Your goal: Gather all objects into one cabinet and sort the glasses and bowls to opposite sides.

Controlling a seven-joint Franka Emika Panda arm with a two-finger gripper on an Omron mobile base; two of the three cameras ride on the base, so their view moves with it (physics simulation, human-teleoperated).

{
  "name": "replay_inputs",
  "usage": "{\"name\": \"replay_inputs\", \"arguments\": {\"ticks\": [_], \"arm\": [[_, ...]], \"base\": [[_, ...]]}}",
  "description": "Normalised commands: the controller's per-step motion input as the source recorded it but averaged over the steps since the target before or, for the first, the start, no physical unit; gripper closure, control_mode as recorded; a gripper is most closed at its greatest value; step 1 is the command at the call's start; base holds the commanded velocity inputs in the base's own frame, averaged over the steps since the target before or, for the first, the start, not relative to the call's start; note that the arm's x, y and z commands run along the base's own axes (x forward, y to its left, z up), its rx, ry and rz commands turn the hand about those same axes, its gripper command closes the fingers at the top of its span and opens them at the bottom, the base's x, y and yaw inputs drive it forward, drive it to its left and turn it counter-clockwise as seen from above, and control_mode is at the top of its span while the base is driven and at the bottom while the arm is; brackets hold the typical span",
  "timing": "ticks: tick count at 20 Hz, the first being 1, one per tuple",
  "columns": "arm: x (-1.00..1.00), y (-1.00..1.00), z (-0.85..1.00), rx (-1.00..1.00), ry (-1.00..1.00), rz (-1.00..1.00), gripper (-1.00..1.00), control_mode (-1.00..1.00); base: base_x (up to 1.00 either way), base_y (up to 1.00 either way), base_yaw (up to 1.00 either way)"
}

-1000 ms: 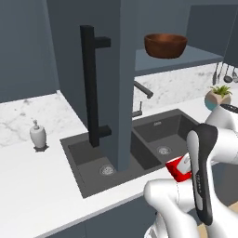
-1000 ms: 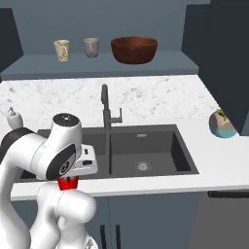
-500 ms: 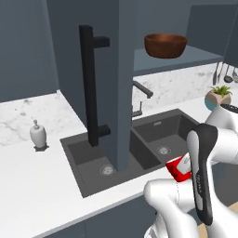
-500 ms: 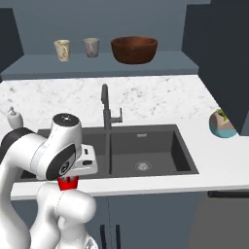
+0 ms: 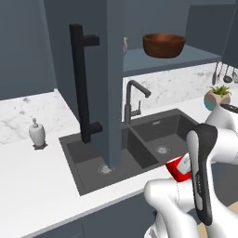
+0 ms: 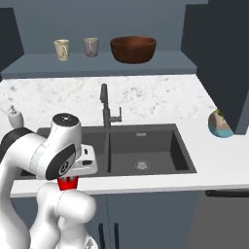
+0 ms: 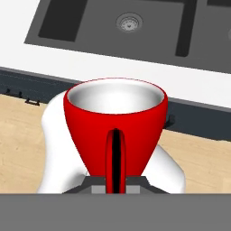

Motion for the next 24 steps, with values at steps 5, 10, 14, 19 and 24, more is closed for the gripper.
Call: {"name": "replay_inputs", "arguments": {"ticks": [5,10,14,19,24], "arm": [[0.0,0.0,0.0,0.0,0.0,0.0,1.0,1.0],[0.0,0.0,0.0,0.0,0.0,0.0,1.0,1.0],[0.0,0.0,0.0,0.0,0.0,0.0,1.0,1.0],[0.0,0.0,0.0,0.0,0.0,0.0,1.0,1.0],[0.0,0.0,0.0,0.0,0.0,0.0,1.0,1.0]], "base": [[0.6,-1.0,-0.03],[0.66,-0.82,0.0],[0.56,-0.67,0.0],[0.62,-0.19,0.0],[0.58,0.17,0.0]]}}
